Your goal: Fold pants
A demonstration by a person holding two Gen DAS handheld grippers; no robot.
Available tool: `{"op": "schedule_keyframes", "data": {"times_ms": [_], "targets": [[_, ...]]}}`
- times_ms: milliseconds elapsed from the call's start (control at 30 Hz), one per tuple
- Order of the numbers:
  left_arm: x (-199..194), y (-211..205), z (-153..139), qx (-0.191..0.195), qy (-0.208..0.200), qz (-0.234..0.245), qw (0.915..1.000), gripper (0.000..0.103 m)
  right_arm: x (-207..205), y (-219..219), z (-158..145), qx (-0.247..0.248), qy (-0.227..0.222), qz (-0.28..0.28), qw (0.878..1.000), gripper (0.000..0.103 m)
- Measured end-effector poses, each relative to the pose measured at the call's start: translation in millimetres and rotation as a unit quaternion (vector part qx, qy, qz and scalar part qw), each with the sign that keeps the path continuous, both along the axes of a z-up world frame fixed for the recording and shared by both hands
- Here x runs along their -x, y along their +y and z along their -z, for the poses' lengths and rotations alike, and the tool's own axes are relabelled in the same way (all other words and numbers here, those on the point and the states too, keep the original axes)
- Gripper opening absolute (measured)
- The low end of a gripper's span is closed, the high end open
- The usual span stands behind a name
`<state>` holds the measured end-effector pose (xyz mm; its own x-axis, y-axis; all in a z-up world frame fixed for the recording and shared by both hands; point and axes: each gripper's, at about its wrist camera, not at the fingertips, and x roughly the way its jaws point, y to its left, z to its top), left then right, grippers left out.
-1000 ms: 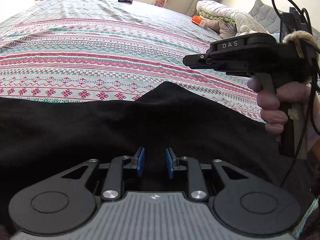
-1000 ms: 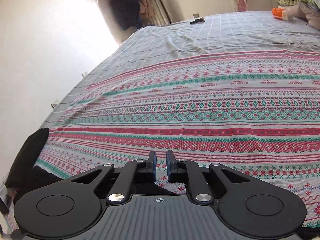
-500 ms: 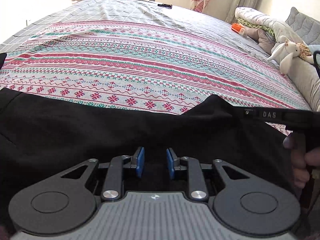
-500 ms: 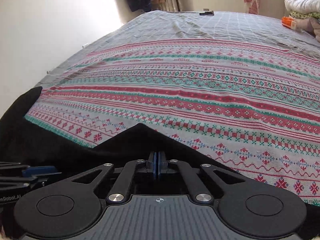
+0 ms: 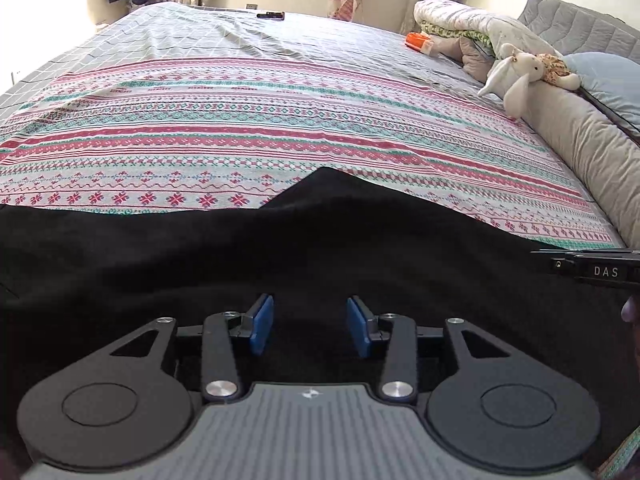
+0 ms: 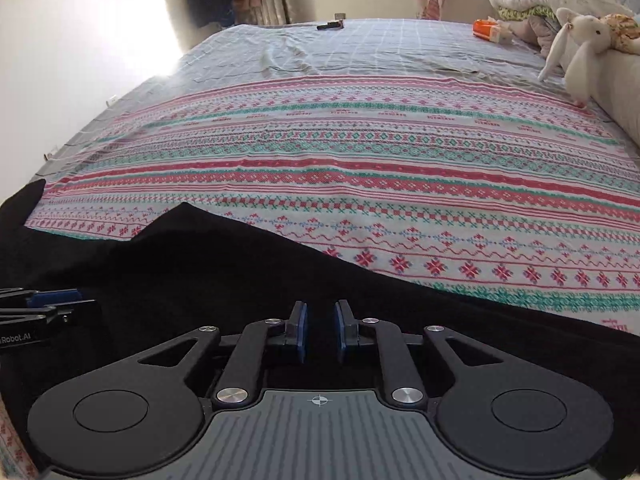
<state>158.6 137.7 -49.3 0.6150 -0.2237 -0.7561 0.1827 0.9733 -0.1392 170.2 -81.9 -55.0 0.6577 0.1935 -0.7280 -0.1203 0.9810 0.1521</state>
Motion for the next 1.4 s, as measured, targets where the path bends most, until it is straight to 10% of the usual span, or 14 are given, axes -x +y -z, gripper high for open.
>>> {"op": "schedule_keyframes", "data": {"times_ms": [700, 833, 1400], "targets": [[49.8, -58.9, 2.6, 0.013, 0.007, 0.086, 0.9962, 0.063, 92.6, -217.3, 19.6, 0.059, 0.057, 0.239, 0.968, 0.026], [48.1, -68.7, -1.8, 0.053, 0.01, 0.085, 0.9949, 0.075, 116.5, -256.1, -5.6, 0.042, 0.018, 0.275, 0.96, 0.07], [47.5, -117.7, -3.8, 0.095, 0.024, 0.119, 0.988, 0.091, 136.4, -331.1, -0.4, 0.07, 0.043, 0.326, 0.942, 0.071]]}}
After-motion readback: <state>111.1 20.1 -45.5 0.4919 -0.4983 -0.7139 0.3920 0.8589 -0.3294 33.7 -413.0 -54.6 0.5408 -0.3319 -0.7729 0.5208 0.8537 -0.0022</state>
